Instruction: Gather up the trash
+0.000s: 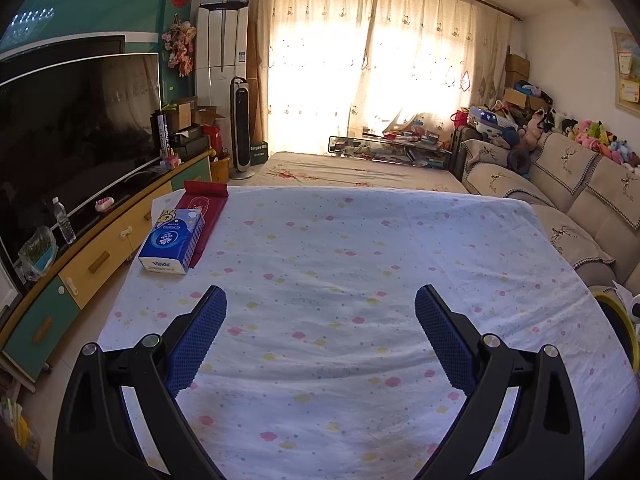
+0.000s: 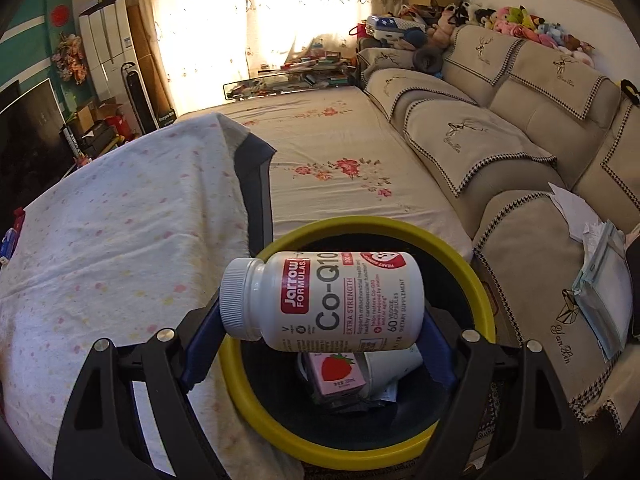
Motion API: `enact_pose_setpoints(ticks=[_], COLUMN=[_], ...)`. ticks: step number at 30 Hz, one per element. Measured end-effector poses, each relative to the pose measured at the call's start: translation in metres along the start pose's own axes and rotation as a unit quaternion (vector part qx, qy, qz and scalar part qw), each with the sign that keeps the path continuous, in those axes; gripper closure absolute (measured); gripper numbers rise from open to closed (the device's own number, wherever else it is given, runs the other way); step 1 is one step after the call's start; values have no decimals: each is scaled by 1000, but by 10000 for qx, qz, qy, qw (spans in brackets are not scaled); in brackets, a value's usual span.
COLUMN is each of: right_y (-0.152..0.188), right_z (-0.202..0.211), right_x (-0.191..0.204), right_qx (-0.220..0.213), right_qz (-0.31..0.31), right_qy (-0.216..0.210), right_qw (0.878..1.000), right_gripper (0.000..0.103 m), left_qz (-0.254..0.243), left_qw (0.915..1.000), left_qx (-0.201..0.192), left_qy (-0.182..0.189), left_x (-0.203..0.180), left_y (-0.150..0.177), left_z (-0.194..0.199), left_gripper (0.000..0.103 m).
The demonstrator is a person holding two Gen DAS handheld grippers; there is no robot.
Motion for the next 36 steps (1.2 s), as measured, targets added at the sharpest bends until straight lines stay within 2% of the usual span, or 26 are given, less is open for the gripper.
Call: enact_pose_setpoints(ticks=[9,23,25,26,27,31,36], right_y=[11,11,11,10,10,8,-4], right_z=[-31,-42,-43,-44,-43,-39,-17], right_x=[-17,-22,-24,-24,-25,-25,-16], right_qx=[207,262,294,306,285,275,6], right_qz=[-193,-265,-278,-275,-279,-303,-226], right_qy=[146,185,138,125,122,83,-38], right_qw=[9995,9991,9991,9991,9991,9991,9997], right_gripper=[24,24,20,12,10,10,10], left_qz=[-10,-77,-76,-78,-80,-53,63], left_qw=[10000,10000,10000,10000,10000,10000,9998], left_qx=[11,0,-15,-19,-20,-8,-51], left_qy=[10,18,26,26,29,56,204], left_x=[-1,-3,-4,-4,-4,-4,-6], left_y=[0,2,2,1,1,0,-7], left_z=[0,-1,0,1,1,2,12], left_gripper=[9,9,9,9,9,9,9])
Point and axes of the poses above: each gripper's, at about its wrist camera, not at the fingertips, and z roughly against the way its jaws point, x to its left, y to its underside, the point moved 1 cm from there along -z, roughly the way its jaws point, and after that the axes turned 1 degree about -x, right-handed, at the moved point
